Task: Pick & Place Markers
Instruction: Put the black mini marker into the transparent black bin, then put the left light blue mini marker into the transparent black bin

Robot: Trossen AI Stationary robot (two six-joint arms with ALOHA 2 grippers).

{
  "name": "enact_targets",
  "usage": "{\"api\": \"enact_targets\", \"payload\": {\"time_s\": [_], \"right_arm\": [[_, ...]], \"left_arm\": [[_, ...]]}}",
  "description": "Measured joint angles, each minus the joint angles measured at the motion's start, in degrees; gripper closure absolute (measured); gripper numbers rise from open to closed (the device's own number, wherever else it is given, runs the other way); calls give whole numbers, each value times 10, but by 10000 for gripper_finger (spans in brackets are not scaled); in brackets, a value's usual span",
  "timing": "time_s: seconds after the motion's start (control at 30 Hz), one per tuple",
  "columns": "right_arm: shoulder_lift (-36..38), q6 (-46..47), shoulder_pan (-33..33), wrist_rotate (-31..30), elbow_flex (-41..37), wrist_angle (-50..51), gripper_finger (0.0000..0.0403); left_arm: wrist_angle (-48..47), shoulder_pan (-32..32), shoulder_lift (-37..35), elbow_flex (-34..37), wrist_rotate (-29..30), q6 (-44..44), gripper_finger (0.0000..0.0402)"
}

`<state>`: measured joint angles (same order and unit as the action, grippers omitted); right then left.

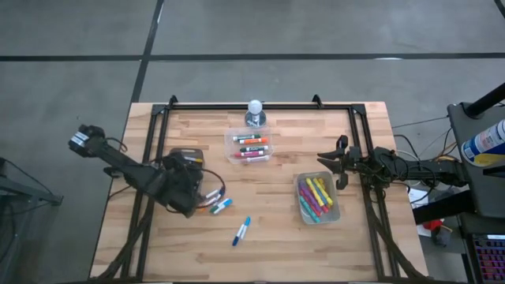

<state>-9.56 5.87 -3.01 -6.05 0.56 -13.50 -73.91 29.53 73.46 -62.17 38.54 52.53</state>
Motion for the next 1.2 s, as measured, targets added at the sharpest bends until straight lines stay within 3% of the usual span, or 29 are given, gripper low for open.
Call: {"api": "enact_targets", "payload": {"time_s": [0.27,0.53,1.0,1.2], "right_arm": [[0,0,0,0,0,0,335],[0,1,0,0,0,0,335],[0,0,0,0,0,0,335],[0,0,0,0,0,0,335]], "left_arm": [[18,-23,-46,133,-3,51,374],[107,-61,-51,212,-65,28,367],[122,-71,-51,203,-58,-12,287],[130,-69,-51,141,-56,-44,283]]}}
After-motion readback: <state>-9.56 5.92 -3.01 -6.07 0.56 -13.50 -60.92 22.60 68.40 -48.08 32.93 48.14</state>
